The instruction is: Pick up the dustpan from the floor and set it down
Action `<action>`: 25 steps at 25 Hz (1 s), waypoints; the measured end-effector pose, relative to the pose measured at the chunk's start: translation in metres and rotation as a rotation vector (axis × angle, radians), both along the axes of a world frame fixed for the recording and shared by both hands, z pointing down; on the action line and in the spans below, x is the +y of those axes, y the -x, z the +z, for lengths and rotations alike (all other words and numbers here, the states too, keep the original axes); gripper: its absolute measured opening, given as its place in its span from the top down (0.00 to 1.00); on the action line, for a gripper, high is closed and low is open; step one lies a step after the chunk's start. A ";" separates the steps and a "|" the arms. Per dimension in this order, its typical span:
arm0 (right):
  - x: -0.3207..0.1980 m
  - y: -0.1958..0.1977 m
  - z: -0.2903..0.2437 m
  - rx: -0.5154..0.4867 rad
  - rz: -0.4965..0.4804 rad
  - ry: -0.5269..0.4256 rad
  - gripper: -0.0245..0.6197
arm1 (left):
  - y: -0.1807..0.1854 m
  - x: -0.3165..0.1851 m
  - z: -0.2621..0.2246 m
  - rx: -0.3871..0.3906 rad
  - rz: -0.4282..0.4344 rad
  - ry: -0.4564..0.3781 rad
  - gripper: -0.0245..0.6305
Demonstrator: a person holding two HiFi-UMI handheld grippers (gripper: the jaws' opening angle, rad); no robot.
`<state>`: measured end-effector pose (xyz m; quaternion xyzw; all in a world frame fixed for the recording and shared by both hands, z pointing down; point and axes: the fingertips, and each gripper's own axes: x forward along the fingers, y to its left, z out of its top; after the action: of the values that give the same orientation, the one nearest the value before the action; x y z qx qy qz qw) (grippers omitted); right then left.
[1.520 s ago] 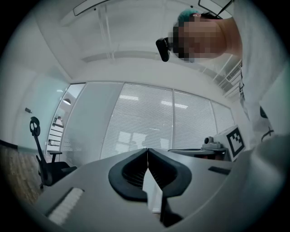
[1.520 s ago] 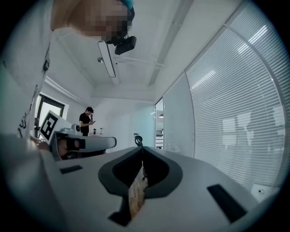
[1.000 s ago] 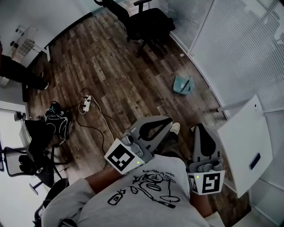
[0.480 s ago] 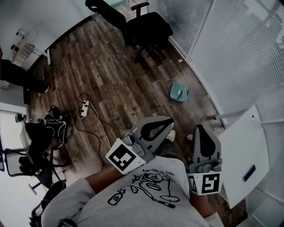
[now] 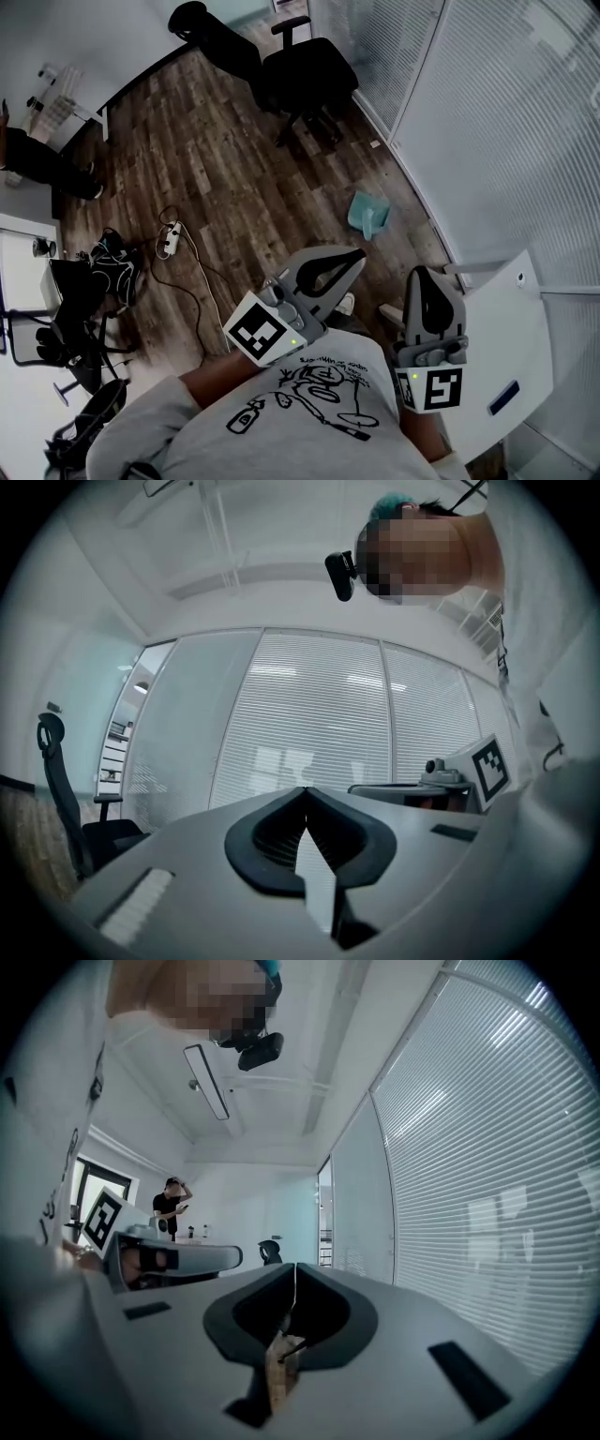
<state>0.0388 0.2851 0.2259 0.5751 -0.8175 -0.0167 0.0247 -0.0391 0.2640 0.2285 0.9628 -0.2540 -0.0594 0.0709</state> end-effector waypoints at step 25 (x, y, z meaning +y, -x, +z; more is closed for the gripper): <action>-0.135 -0.058 0.030 -0.023 -0.035 0.063 0.95 | -0.059 -0.135 0.030 -0.027 -0.027 0.045 0.96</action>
<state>0.0971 0.1497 0.2563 0.5597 -0.8279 0.0153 0.0331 0.0200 0.1286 0.2582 0.9581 -0.2693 -0.0418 0.0881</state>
